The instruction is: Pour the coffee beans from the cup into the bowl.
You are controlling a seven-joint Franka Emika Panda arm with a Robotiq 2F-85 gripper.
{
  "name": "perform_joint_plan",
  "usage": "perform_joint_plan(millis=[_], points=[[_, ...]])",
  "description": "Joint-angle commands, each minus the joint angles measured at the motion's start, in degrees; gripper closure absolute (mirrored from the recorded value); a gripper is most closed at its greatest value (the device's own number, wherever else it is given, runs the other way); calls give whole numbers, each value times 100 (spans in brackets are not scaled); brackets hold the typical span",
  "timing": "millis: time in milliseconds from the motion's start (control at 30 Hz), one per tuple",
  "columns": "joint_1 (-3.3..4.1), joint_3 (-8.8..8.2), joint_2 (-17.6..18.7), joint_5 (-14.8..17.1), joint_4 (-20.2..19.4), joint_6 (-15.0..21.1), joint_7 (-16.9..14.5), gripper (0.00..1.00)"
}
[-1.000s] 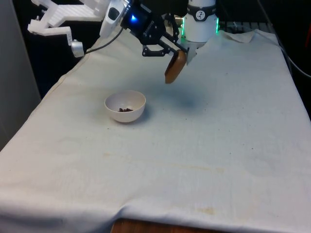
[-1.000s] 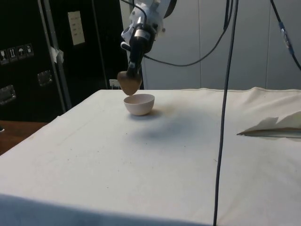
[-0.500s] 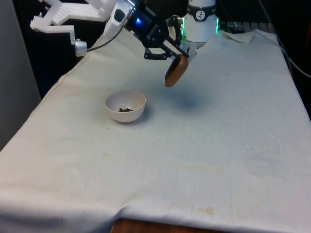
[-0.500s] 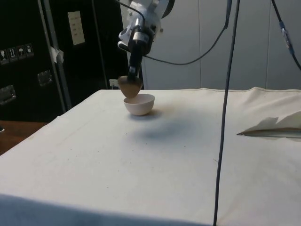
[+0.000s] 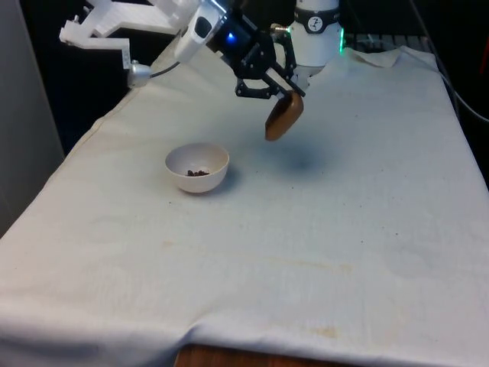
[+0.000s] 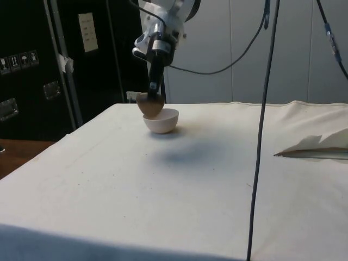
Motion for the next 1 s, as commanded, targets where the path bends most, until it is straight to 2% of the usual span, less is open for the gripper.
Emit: perform_joint_plan(millis=[0,200,233,267,467,500,533,567,800,833,867,967], points=[[74,-29,-63,-52,-69,149,57,99],[74,109,-149,-172,-172,355,109,99],[0,138,-86,-120,-97,212,52,99],[74,132,-160,-195,-183,384,120,99],[69,292,-258,-332,-298,602,183,99],[0,344,-218,-304,-252,498,132,99],[69,338,-286,-367,-332,665,201,99],[74,361,-298,-378,-350,699,206,99],[69,521,-384,-516,-458,911,286,99],[0,556,-332,-481,-395,785,229,99],[63,567,-407,-556,-487,974,315,99],[63,642,-441,-596,-539,1071,350,99]])
